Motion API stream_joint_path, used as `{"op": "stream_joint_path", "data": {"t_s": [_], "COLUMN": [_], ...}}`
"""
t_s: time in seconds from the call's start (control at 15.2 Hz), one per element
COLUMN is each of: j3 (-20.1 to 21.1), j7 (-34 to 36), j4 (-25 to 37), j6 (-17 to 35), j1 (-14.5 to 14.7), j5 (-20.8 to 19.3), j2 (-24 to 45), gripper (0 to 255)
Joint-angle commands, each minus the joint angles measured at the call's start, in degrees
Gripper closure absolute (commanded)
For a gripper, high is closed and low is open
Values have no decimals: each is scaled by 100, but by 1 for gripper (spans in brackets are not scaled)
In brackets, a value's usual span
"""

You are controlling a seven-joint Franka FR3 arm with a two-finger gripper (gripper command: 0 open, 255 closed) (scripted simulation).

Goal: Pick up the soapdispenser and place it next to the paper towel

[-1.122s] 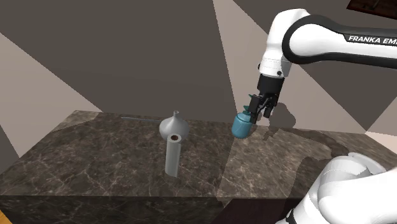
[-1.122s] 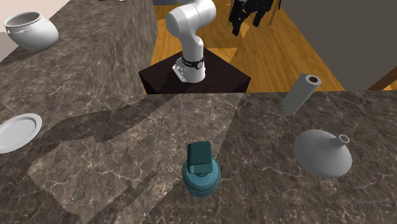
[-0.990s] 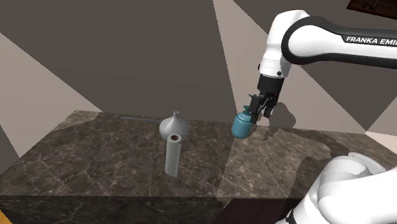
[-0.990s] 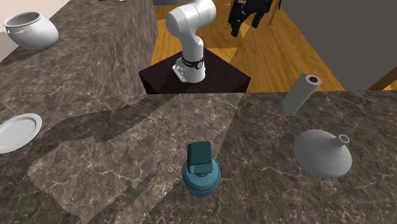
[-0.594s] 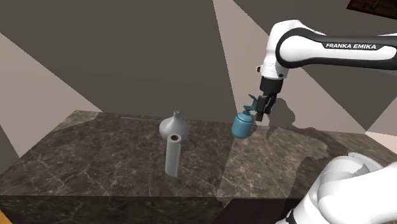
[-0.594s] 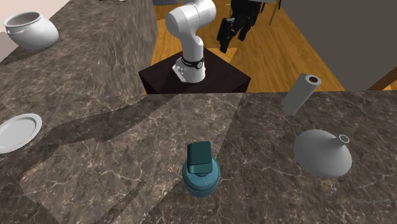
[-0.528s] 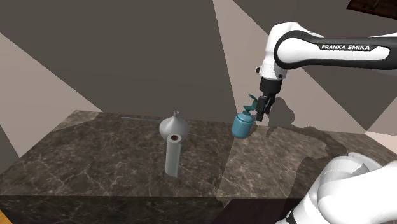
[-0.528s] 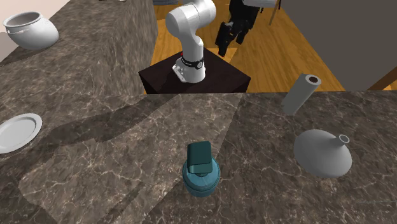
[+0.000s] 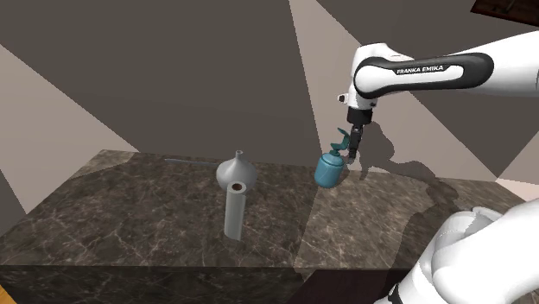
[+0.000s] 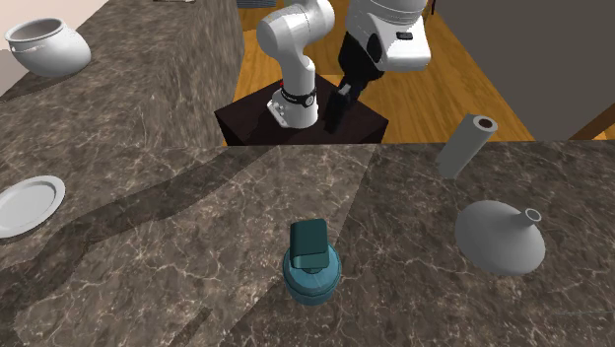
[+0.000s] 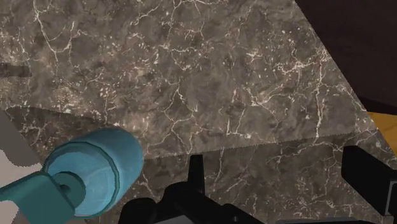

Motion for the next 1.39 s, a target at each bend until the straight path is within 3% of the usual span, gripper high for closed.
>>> {"op": "stream_joint_path", "data": {"t_s": [0.0, 0.53, 1.06, 1.32], "j3": [-215, -820, -862, -842], "j7": [-552, -2561, -4445, -4545], "j4": [232, 1446, 3098, 3045], "j6": [141, 799, 1167, 1390], "j1": [15, 57, -297, -373], "j5": [-111, 6, 570, 609], "j2": [340, 2094, 4003, 4161], "gripper": [0, 0, 0, 0]}}
